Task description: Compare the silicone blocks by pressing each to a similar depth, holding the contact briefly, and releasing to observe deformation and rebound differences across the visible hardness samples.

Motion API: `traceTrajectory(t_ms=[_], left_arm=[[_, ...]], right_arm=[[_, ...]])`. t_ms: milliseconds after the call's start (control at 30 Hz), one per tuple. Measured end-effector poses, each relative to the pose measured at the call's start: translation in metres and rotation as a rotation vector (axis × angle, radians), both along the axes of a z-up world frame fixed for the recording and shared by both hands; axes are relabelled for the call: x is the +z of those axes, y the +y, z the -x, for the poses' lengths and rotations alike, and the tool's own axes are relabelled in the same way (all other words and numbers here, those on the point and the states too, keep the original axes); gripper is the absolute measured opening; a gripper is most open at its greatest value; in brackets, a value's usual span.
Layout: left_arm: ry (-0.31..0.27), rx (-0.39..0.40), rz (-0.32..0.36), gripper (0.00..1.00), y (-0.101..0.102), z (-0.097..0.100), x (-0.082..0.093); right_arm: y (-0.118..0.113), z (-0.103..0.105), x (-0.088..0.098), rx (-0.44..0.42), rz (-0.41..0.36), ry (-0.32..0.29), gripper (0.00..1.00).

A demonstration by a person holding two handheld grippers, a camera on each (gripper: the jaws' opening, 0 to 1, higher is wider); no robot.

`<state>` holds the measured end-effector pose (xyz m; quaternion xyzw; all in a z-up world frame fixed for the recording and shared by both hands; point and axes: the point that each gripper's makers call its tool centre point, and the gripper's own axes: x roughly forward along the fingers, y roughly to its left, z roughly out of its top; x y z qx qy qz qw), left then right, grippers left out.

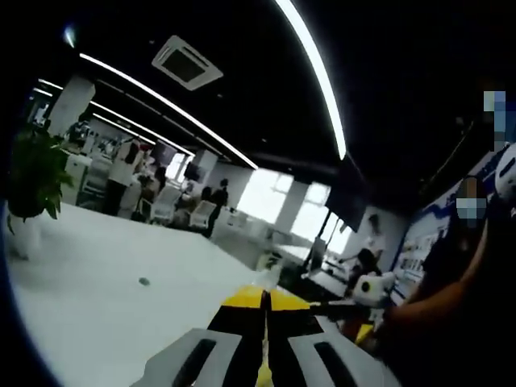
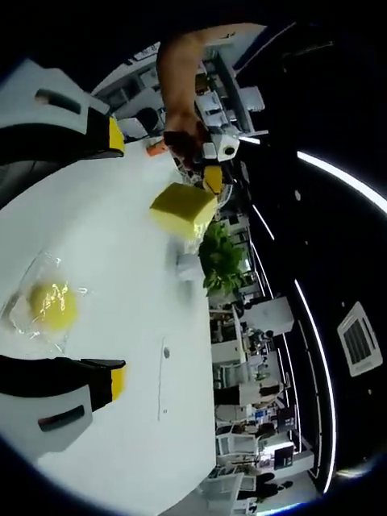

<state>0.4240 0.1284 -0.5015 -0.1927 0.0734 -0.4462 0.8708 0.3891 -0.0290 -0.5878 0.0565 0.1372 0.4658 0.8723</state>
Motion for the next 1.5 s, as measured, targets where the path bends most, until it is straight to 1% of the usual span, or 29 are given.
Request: traceTrajectory(t_ms=[200, 433, 567, 633, 667, 700, 733, 900, 1033, 1100, 1133, 1200, 1233, 1300, 1367, 1400, 1467, 1500], left_arm=[[0.005, -0.028, 0.01, 0.0, -0.011, 0.012, 0.002], [0.006, -0.055, 0.025, 0.0, -0.018, 0.02, 0.007], [-0.001, -0.078, 0.041, 0.0, -0.024, 0.025, 0.017], [-0.006, -0.095, 0.065, 0.0, -0.027, 0.028, 0.024], [-0.006, -0.111, 0.085, 0.0, -0.03, 0.03, 0.028], [-0.006, -0.121, 0.098, 0.0, -0.031, 0.031, 0.03], [-0.008, -0.125, 0.101, 0.0, -0.032, 0.032, 0.032], [-0.009, -0.19, 0.135, 0.0, -0.043, 0.043, 0.043], [-0.015, -0.221, 0.141, 0.0, -0.05, 0.05, 0.047], [-0.015, -0.235, 0.142, 0.0, -0.053, 0.052, 0.047], [-0.015, -0.238, 0.143, 0.0, -0.053, 0.053, 0.047], [-0.012, -0.257, 0.157, 0.0, -0.057, 0.057, 0.047], [-0.012, -0.26, 0.16, 0.0, -0.058, 0.058, 0.047], [-0.007, -0.272, 0.168, 0.0, -0.062, 0.06, 0.046], [-0.005, -0.28, 0.174, 0.0, -0.065, 0.062, 0.046], [-0.006, -0.282, 0.175, 0.0, -0.066, 0.062, 0.047], [-0.006, -0.29, 0.178, 0.0, -0.069, 0.063, 0.048], [-0.008, -0.292, 0.178, 0.0, -0.07, 0.063, 0.048]], right_arm=[[0.016, 0.0, -0.002, 0.053, 0.003, 0.016, 0.97], [0.034, -0.004, 0.013, 0.107, -0.032, 0.011, 0.96], [0.043, -0.005, 0.021, 0.135, -0.064, 0.015, 0.96], [0.048, -0.005, 0.024, 0.146, -0.078, 0.022, 0.96], [0.051, -0.004, 0.027, 0.157, -0.093, 0.024, 0.96], [0.056, -0.001, 0.033, 0.178, -0.127, 0.032, 0.96], [0.059, 0.0, 0.037, 0.187, -0.148, 0.036, 0.96], [0.07, 0.004, 0.052, 0.216, -0.184, 0.015, 0.96], [0.075, 0.006, 0.057, 0.243, -0.211, 0.008, 0.96], [0.076, 0.007, 0.059, 0.257, -0.22, -0.002, 0.91], [0.078, 0.01, 0.063, 0.268, -0.239, -0.009, 0.88], [0.08, 0.012, 0.068, 0.271, -0.247, -0.041, 0.85], [0.081, 0.012, 0.069, 0.274, -0.249, -0.048, 0.84], [0.083, 0.016, 0.072, 0.297, -0.276, -0.034, 0.77], [0.086, 0.02, 0.072, 0.315, -0.291, -0.004, 0.7], [0.086, 0.02, 0.073, 0.318, -0.292, -0.008, 0.65], [0.087, 0.022, 0.072, 0.323, -0.288, -0.005, 0.6], [0.087, 0.023, 0.072, 0.329, -0.299, 0.003, 0.58]])
